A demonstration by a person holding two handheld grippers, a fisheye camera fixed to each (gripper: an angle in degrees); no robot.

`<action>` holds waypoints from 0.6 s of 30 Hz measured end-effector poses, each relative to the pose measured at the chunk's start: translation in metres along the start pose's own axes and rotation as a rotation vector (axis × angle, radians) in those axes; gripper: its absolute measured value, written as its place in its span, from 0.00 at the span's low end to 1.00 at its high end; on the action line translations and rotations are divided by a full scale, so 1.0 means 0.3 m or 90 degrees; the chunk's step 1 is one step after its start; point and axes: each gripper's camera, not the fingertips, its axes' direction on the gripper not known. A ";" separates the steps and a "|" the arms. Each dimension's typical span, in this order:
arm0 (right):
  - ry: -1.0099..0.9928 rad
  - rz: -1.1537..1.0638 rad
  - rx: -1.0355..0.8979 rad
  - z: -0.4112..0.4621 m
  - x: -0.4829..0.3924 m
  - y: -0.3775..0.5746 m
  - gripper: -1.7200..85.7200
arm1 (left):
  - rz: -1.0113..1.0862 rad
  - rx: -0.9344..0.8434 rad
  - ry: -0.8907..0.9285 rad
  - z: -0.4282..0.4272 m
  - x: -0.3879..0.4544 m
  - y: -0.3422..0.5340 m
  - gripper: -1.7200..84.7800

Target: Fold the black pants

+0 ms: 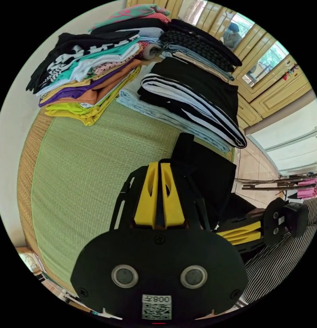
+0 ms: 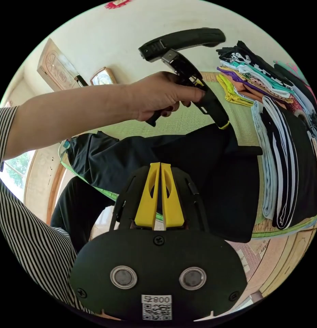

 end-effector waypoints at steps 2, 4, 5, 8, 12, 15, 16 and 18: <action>-0.032 0.006 0.029 -0.044 0.013 0.017 0.02 | -0.053 0.051 0.030 -0.135 -0.051 0.049 0.04; -0.068 0.005 0.081 -0.121 0.020 0.042 0.02 | -0.094 0.096 0.046 -0.255 -0.089 0.098 0.04; -0.075 0.003 0.096 -0.143 0.021 0.048 0.02 | -0.118 0.125 0.065 -0.335 -0.112 0.135 0.03; -0.099 0.006 0.171 -0.252 0.035 0.090 0.02 | -0.171 0.179 0.082 -0.475 -0.148 0.221 0.03; -0.179 0.073 0.226 -0.312 0.109 0.158 0.02 | -0.213 0.159 0.118 -0.487 -0.181 0.253 0.03; -0.183 0.115 0.215 -0.302 0.145 0.201 0.02 | -0.256 0.141 0.166 -0.450 -0.205 0.253 0.03; -0.201 0.130 0.219 -0.301 0.156 0.218 0.02 | -0.270 0.149 0.197 -0.441 -0.215 0.252 0.03; -0.219 0.142 0.227 -0.303 0.165 0.238 0.02 | -0.288 0.150 0.221 -0.425 -0.223 0.244 0.03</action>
